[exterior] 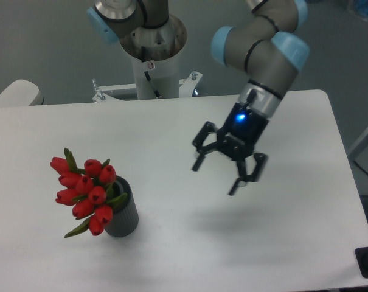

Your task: Insert the flowers into the vase

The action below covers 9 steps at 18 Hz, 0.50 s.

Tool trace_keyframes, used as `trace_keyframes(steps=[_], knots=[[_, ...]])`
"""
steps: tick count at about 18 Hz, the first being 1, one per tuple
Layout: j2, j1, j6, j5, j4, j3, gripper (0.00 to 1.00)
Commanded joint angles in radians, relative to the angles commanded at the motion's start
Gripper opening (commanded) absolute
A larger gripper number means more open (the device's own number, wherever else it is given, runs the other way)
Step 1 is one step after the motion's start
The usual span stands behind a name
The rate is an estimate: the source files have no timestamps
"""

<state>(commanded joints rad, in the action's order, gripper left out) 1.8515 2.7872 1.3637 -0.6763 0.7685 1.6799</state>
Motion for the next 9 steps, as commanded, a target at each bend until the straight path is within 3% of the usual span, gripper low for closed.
trace_keyframes(steps=[6, 9], knots=[[0.028, 0.015, 0.009, -0.214, 0.035, -0.120, 1.00], [0.044, 0.005, 0.041, -0.340, 0.113, -0.187, 1.00]])
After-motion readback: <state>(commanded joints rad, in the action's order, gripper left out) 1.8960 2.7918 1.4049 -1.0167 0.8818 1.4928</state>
